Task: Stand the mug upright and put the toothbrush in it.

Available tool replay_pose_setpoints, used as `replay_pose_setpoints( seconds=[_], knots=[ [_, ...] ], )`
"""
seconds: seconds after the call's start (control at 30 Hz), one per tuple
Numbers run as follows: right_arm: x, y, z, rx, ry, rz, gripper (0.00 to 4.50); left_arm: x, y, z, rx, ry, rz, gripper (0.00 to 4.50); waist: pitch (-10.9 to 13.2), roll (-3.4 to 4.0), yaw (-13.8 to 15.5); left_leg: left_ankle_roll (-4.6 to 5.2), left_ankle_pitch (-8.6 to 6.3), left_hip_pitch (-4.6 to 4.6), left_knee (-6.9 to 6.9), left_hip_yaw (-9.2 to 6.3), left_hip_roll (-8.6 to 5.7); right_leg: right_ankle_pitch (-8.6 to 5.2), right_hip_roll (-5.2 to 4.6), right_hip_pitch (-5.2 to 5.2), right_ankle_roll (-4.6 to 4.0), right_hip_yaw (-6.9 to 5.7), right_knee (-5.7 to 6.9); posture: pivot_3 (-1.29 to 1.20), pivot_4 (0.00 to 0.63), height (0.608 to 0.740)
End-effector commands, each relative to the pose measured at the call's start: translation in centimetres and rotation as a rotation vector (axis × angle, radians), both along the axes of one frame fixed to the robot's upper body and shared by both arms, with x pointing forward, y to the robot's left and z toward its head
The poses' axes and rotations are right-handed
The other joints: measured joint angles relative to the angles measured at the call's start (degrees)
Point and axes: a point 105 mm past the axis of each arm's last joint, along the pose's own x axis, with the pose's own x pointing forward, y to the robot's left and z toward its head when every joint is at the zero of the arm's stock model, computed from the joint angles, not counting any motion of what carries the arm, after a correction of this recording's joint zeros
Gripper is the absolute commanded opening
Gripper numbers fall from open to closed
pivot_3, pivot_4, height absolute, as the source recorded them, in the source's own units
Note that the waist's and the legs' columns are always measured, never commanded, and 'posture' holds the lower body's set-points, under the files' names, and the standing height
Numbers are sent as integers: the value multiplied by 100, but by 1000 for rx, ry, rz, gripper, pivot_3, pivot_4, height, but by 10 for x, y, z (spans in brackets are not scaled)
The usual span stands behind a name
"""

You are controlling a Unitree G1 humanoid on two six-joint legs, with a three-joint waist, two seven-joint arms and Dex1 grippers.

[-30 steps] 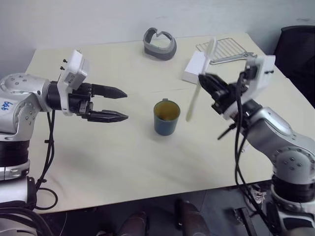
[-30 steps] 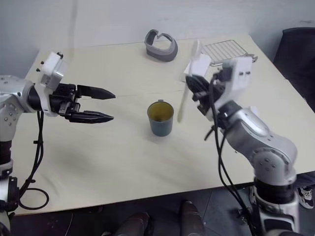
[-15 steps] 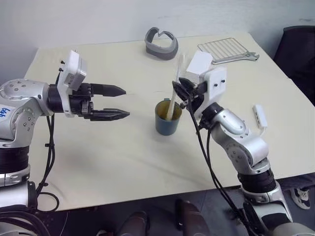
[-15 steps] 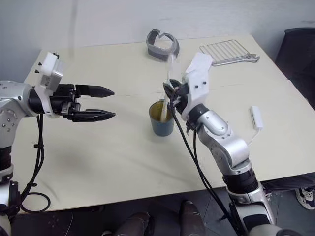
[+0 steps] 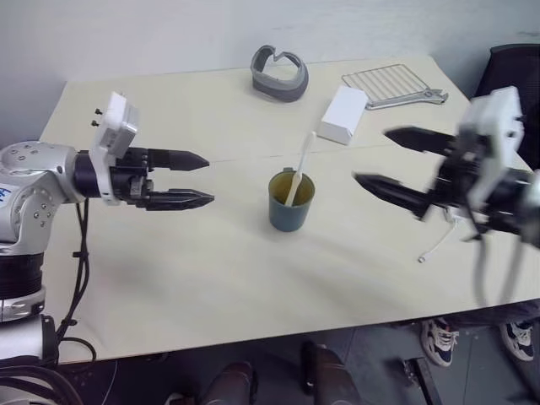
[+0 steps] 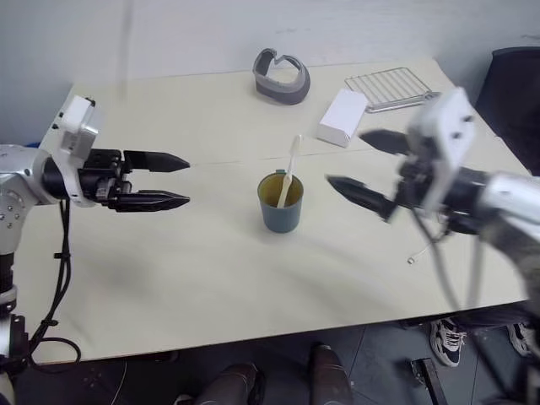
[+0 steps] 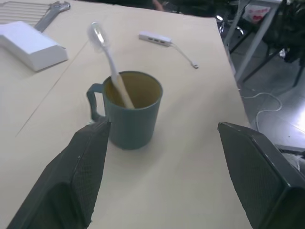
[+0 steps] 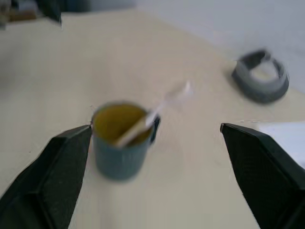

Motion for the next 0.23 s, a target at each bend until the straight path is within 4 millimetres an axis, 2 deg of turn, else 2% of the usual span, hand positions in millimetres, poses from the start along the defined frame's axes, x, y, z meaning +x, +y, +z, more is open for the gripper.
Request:
replay_pose_setpoints(
  seconds=[0.03,0.13,0.23],
  knots=[
    [-15,-32,5,-89,86,43,4473,-4,22,18,37,-56,28,3827,0,0,-27,0,0,2,0,5,0,0,0,0,0,3,1,0,150,740],
    [-11,-48,6,-82,104,-4,4473,-3,33,21,59,-69,54,3827,0,0,-55,2,-1,13,0,27,2,1,-3,-2,0,21,8,0,150,740],
    [-7,-48,6,-92,43,-4,4473,-2,34,19,69,-82,49,3827,0,1,-38,-1,-2,16,0,27,4,1,-6,-2,-1,22,3,0,150,740]
  ],
)
